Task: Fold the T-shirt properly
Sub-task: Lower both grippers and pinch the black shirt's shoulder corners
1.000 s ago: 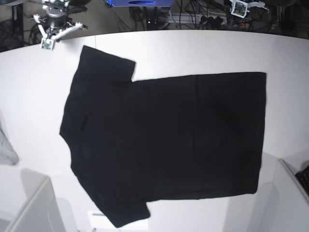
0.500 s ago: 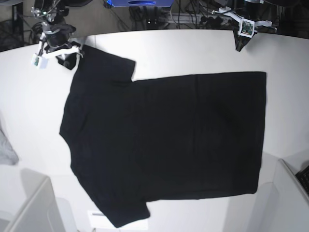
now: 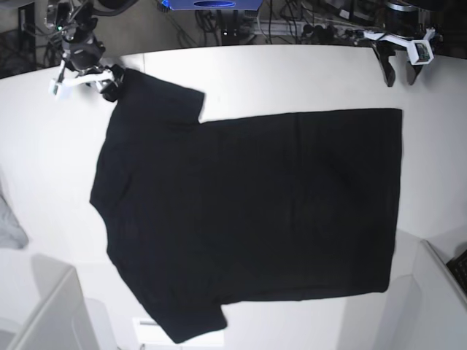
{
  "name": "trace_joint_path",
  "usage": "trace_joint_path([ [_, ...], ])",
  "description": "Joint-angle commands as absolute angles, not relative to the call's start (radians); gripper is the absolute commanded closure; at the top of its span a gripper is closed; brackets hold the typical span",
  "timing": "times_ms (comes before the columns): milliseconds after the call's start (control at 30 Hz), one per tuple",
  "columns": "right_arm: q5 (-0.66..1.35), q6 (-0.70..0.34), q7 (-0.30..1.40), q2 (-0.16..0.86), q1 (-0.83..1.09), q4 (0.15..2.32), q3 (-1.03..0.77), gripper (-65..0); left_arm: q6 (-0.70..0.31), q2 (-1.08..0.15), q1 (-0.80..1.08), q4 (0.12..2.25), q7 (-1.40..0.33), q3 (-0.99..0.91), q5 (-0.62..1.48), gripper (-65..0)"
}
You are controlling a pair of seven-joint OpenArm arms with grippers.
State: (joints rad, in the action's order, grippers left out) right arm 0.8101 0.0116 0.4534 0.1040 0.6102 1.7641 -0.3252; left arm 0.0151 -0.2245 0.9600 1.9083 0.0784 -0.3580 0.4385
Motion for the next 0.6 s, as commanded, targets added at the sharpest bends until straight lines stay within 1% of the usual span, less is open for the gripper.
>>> trace_joint_path([
  [0, 0.823, 0.004, 0.455, 0.117, 0.608, 1.765, -0.302, -39.0, 0.005, -0.229, 0.961, 1.911, 0.101, -0.375, 0.475, -36.0],
  [67, 0.823, 0.004, 0.455, 0.128, 0.608, 1.75, -0.252, -38.9, 0.005, -0.231, 0.951, 1.883, 0.101, -0.398, 0.518, -41.1],
  [167, 0.823, 0.004, 0.452, 0.13, 0.608, 1.738, -0.188, -38.9, 0.005, -0.231, 0.931, 1.857, 0.101, -0.406, 0.532, -45.3],
  [367, 0.822, 0.004, 0.452, 0.128, 0.608, 1.738, -0.148, -38.6, 0.005, -0.226, 0.878, 1.788, 0.101, -0.406, 0.535, -45.9],
  [400, 0.822, 0.004, 0.452, 0.13, 0.608, 1.738, -0.148, -36.8, 0.005, -0.226, 0.869, 1.776, 0.101, -0.406, 0.536, -45.9],
  [433, 0.822, 0.004, 0.452, 0.131, 0.608, 1.736, -0.148, -33.3, 0.005, -0.226, 0.86, 1.765, 0.101, -0.406, 0.55, -45.9],
  [500, 0.822, 0.004, 0.452, 0.133, 0.608, 1.736, -0.15, -22.5, 0.005, -0.231, 0.843, 1.744, 0.101, -0.406, 0.616, -45.9],
  [567, 0.822, 0.004, 0.453, 0.133, 0.608, 1.724, -0.15, -8.7, 0.005, -0.242, 0.834, 1.724, 0.099, -0.406, 0.699, -45.9],
])
